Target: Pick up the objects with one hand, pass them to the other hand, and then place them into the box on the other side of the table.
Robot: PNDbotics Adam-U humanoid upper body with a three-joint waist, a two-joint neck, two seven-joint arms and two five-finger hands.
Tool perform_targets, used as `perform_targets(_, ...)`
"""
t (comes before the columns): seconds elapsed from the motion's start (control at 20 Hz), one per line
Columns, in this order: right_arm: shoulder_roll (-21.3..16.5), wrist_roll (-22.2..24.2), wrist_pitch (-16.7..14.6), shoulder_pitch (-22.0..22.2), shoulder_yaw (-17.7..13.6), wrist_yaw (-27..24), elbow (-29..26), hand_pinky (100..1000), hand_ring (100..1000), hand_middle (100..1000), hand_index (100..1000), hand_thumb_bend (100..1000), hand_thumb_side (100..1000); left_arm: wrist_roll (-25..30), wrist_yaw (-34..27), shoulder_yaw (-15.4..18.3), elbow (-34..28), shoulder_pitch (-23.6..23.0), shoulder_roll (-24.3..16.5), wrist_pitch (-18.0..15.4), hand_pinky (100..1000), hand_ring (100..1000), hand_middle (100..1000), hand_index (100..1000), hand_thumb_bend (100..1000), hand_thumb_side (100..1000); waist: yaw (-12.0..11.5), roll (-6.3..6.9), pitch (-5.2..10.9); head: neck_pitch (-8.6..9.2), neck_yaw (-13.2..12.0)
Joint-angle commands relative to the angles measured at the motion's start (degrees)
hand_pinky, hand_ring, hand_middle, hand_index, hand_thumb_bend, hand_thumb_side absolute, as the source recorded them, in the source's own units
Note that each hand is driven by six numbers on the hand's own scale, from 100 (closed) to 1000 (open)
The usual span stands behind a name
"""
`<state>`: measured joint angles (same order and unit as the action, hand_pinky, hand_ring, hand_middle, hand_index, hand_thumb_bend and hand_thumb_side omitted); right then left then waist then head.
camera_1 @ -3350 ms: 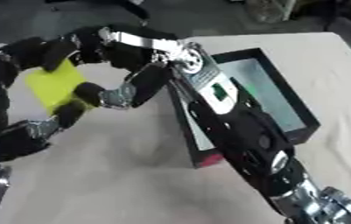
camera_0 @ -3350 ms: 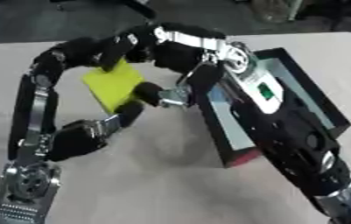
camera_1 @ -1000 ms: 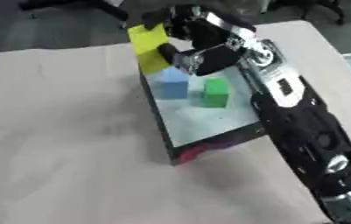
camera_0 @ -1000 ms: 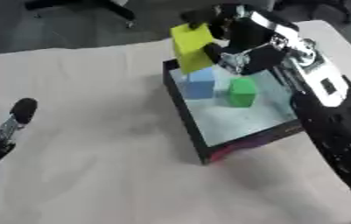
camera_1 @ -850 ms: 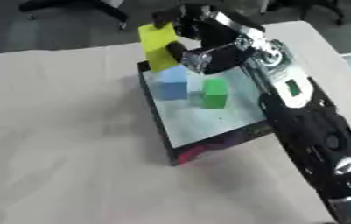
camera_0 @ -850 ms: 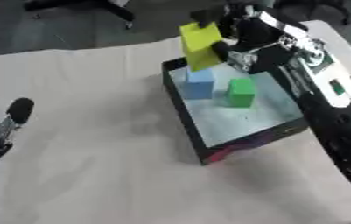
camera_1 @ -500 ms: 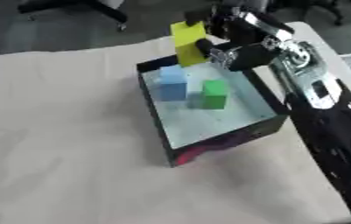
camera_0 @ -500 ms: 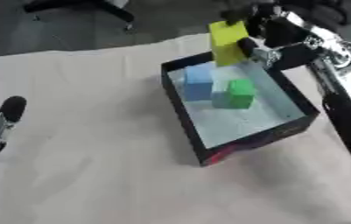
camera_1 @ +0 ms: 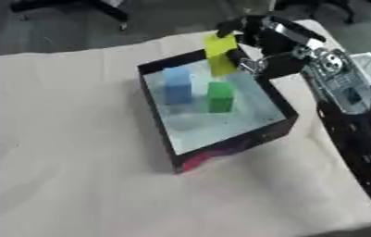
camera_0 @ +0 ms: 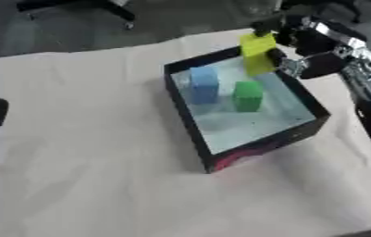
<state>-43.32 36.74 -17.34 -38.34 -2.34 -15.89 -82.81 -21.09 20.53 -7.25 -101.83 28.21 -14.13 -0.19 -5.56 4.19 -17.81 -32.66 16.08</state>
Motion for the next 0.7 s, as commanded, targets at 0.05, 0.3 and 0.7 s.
perform_targets(0.05,-2.44,1.12,-2.08,-0.55,-0.55,0.47,0.48,908,1000,354,833,100,205,-0.26,-0.12,0.61,-1.3,0.62,-1.58,0.01,815,686,692,801,708,592,-0.17,0.46,6.66,-0.14,0.23)
perform_targets(0.3,-2.63,2.17,-3.9,-0.32,-0.7,0.99,1.17,941,1000,547,1000,100,221,-0.34,-0.08,0.66,-1.35,0.58,-1.6,0.14,819,693,696,801,700,593,-0.34,0.38,6.63,-0.17,0.14)
perform_targets(0.7,-3.13,8.8,-10.85,1.25,-1.85,1.44,-2.41,1000,1000,887,1000,342,100,-0.94,0.99,0.89,-1.62,0.54,-1.75,0.35,823,699,701,804,700,589,-0.72,0.52,6.49,-0.68,-0.24)
